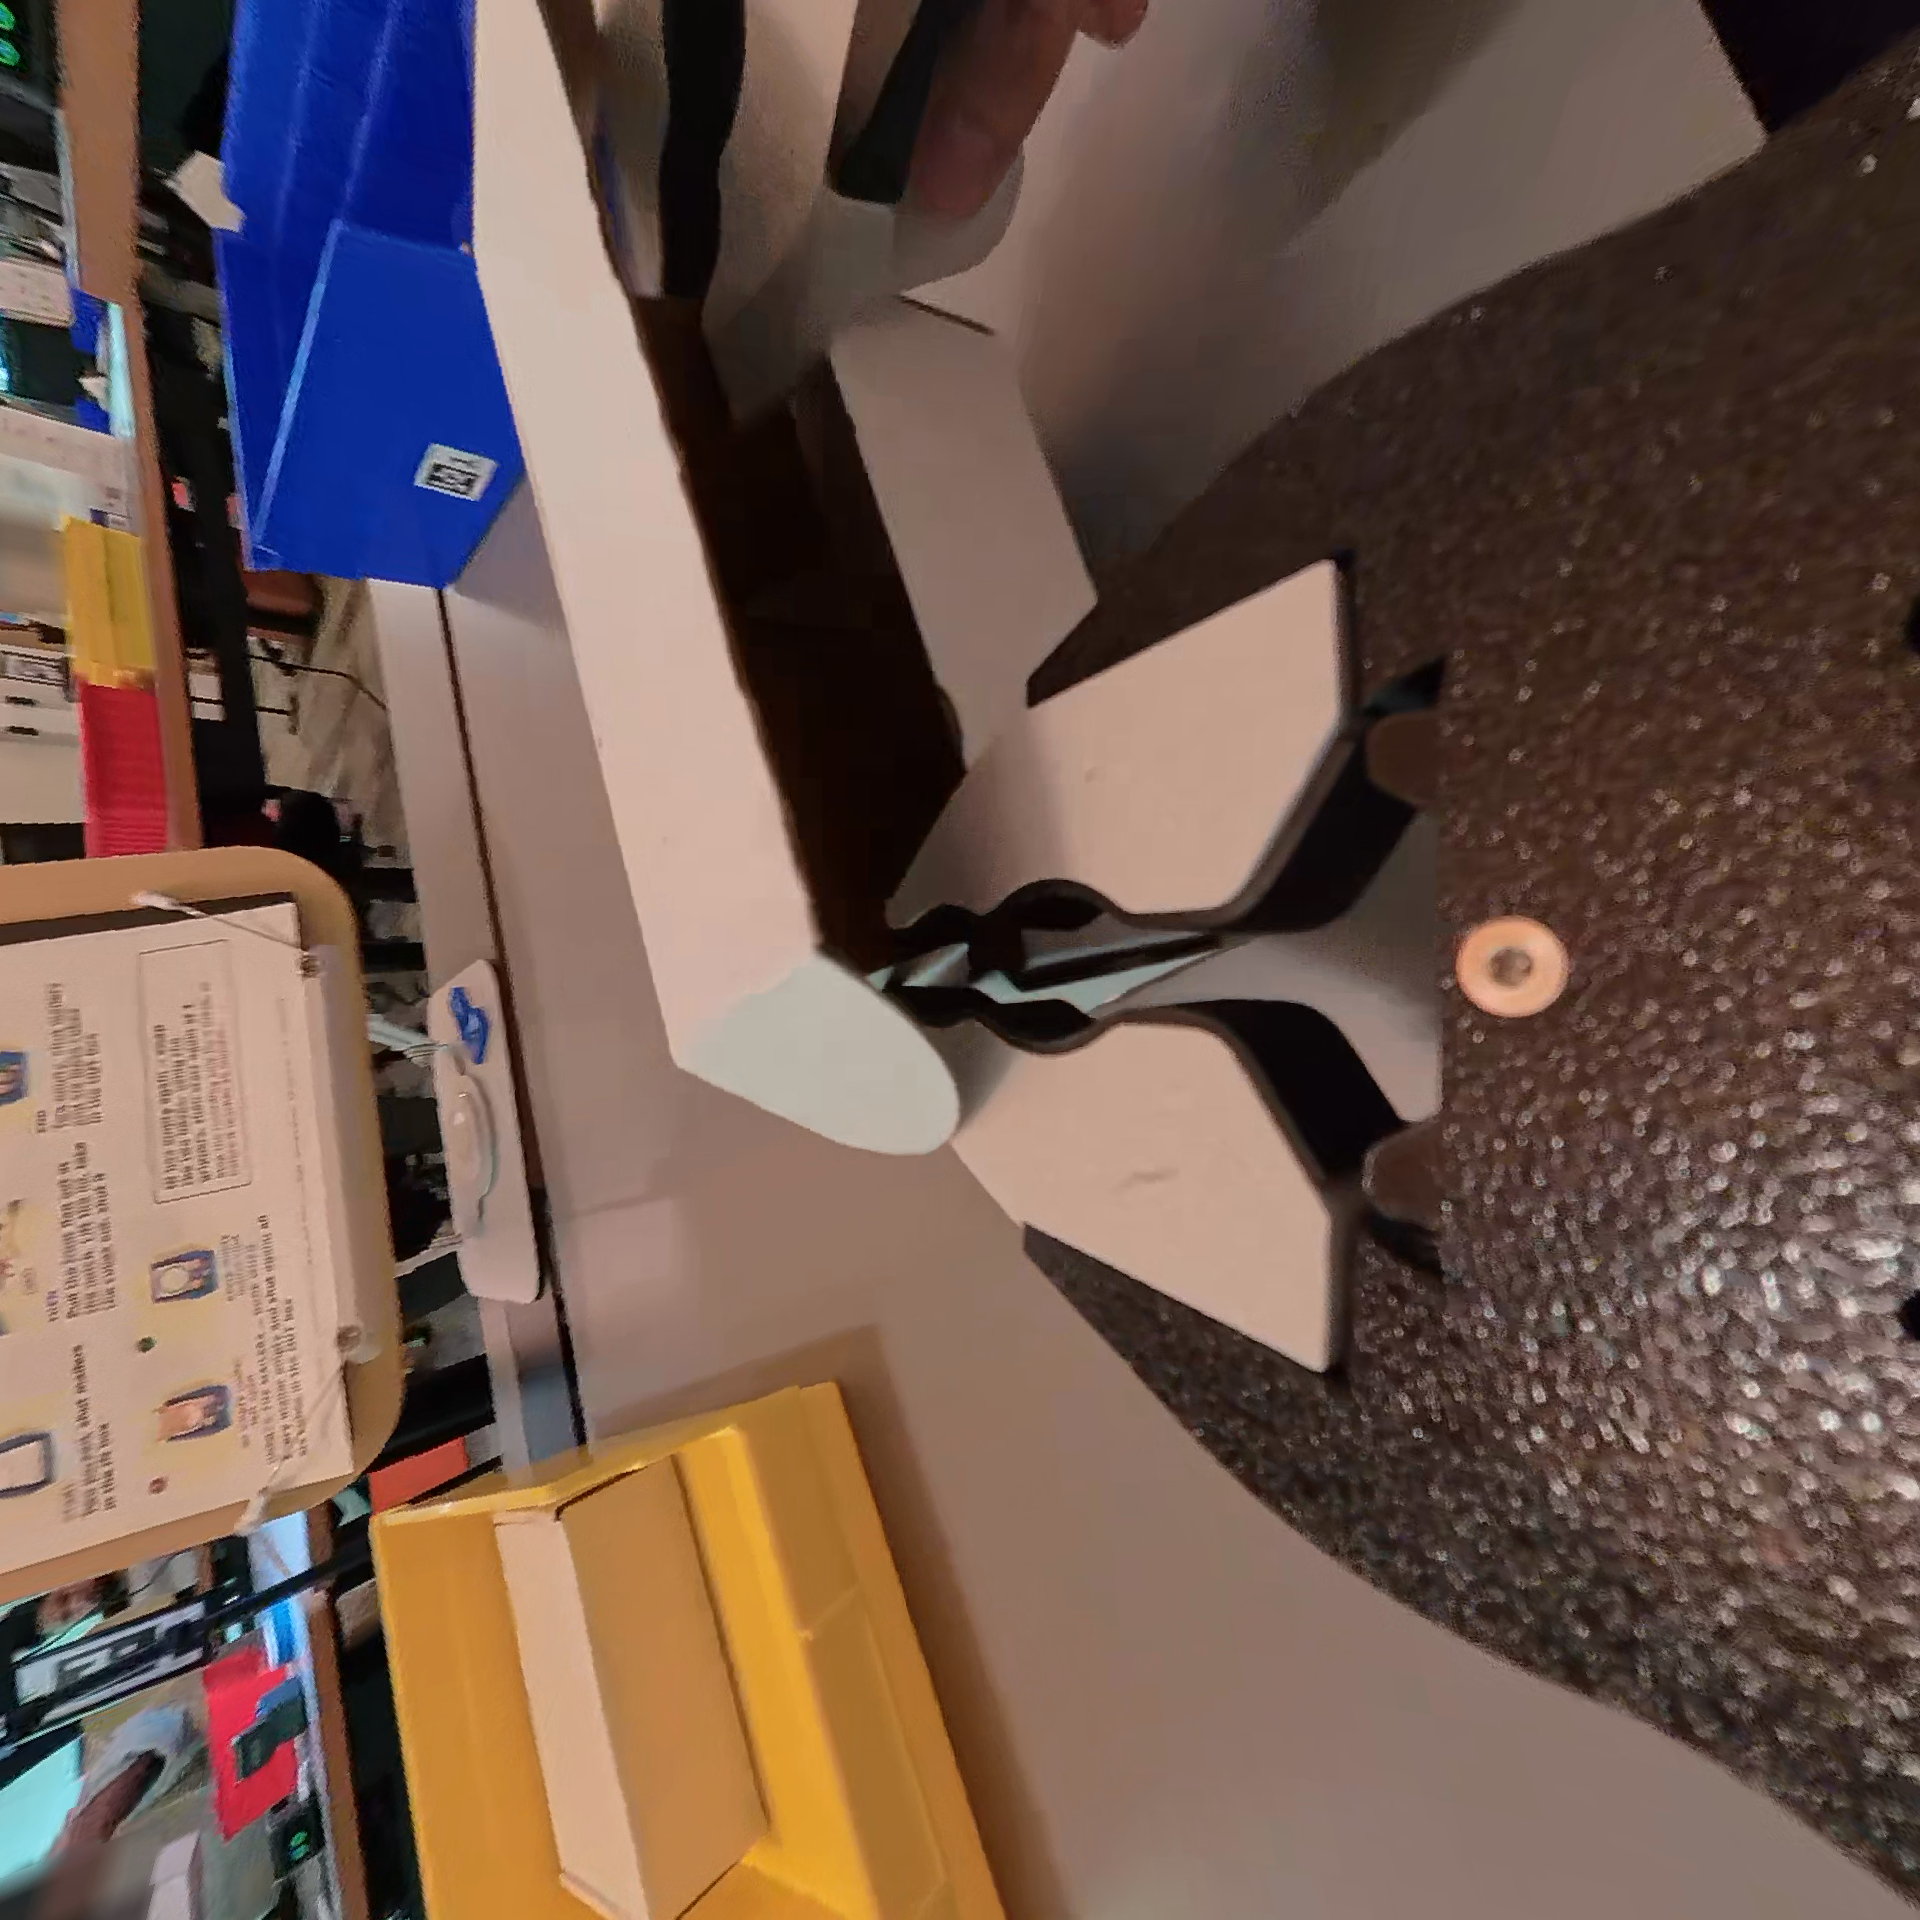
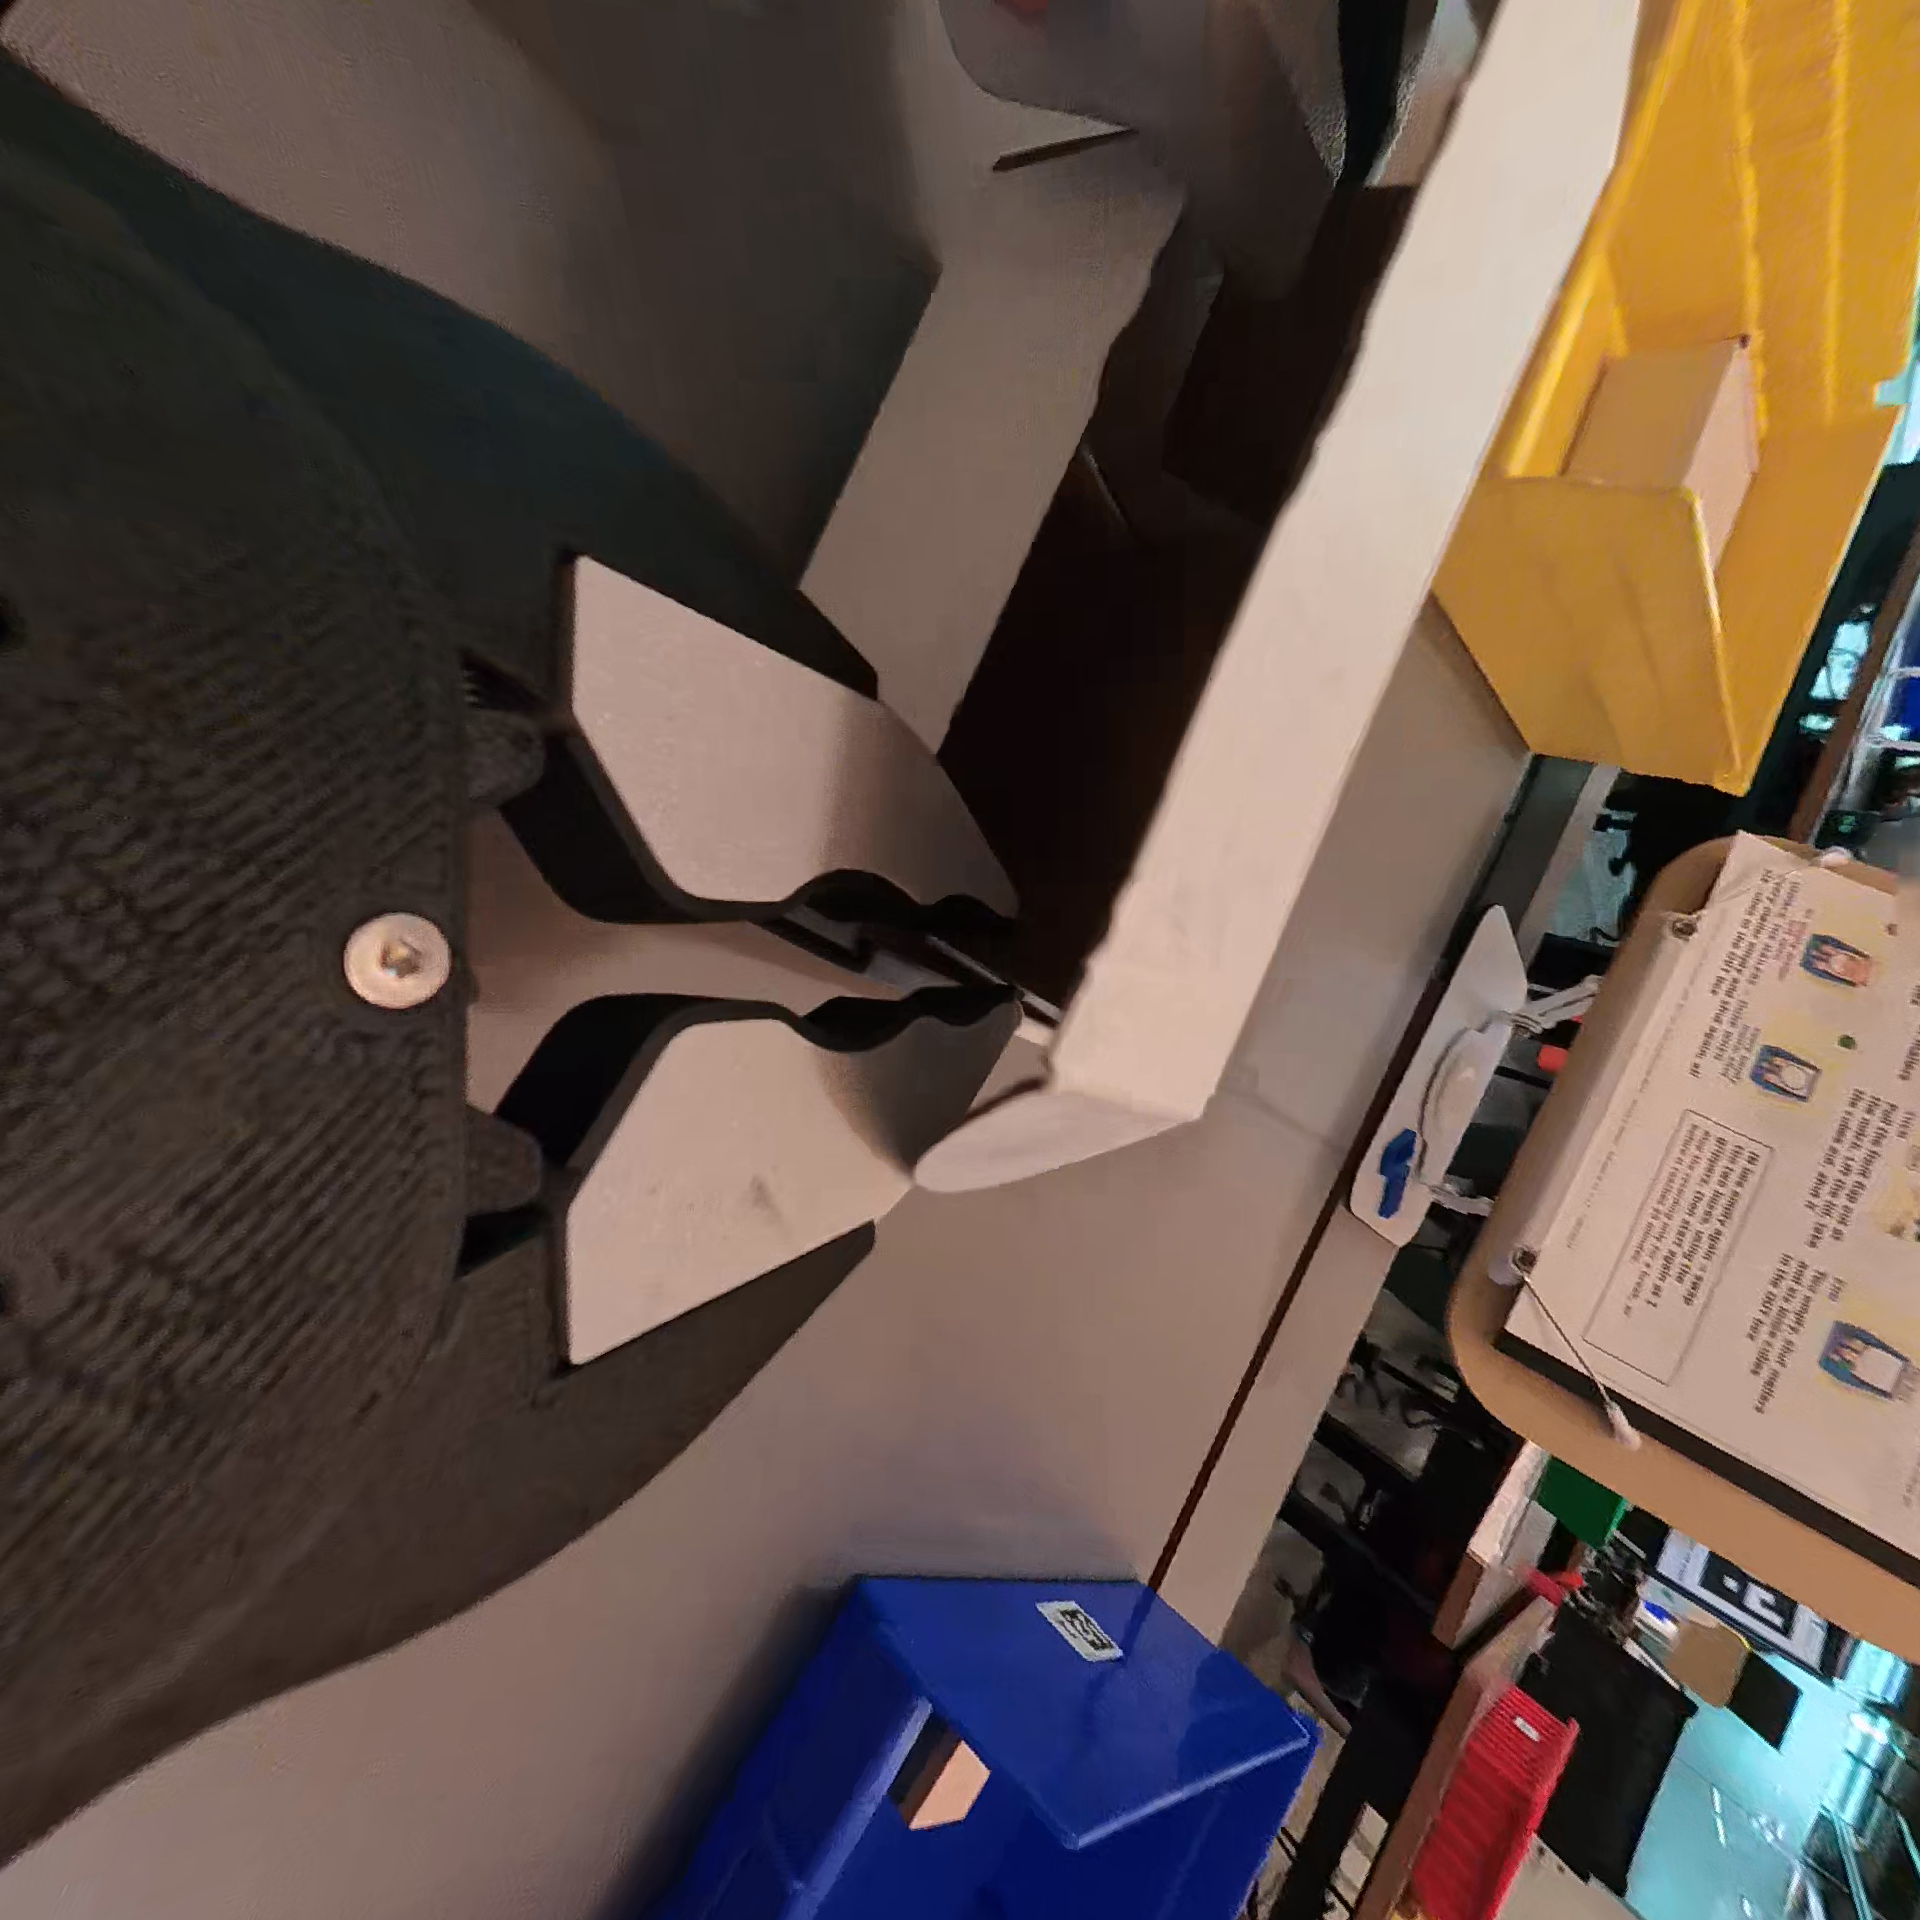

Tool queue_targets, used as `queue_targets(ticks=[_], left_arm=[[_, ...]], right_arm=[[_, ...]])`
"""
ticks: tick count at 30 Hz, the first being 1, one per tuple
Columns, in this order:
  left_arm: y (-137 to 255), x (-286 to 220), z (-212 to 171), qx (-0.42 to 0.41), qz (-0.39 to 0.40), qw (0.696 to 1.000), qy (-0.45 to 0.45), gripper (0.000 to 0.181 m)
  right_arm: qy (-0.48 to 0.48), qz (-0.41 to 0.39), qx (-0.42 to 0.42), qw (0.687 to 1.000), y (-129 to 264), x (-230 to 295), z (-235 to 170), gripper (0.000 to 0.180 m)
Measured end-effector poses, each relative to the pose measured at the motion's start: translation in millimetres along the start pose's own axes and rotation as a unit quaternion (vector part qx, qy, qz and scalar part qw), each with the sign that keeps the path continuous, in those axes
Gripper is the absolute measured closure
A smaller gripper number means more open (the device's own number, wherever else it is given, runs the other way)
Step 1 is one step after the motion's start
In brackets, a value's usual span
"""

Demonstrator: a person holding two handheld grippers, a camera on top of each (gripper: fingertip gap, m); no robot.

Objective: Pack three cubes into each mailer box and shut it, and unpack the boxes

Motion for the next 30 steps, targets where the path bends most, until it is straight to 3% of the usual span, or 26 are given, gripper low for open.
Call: queue_targets(ticks=[3,8,13,17,22,26,30], left_arm=[[0,0,-3,0.024,-0.014,1.000,0.011,0.173],[-3,-1,-7,0.059,-0.033,0.998,-0.009,0.165],[-2,-4,-6,0.062,-0.070,0.994,-0.062,0.160],[-2,-5,-3,0.063,-0.102,0.989,-0.083,0.159],[-6,2,-4,0.071,-0.099,0.990,-0.071,0.163],[-3,3,-3,0.063,-0.102,0.990,-0.078,0.175],[-5,0,-3,0.061,-0.080,0.991,-0.093,0.179]], right_arm=[[0.016,0.011,0.011,1.000,-2,0,-7,0.167],[0.047,0.056,-0.004,0.997,-1,3,-12,0.141],[0.086,0.095,-0.016,0.992,22,-6,-14,0.136],[0.074,0.088,-0.033,0.993,31,-20,-18,0.140],[-0.018,0.074,0.011,0.997,11,-22,-29,0.142],[-0.039,0.059,-0.027,0.997,3,-22,-21,0.178],[-0.005,0.059,-0.020,0.998,1,-14,-15,0.180]])
Point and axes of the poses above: each gripper's, where its closed fingertips meet, y back along the fingers, z out of its top, x = y × z across the jaws, the point moved 7 cm from there along y, back along the fingers, and after that the axes turned 11 degrees about y, right-handed, at the moved point
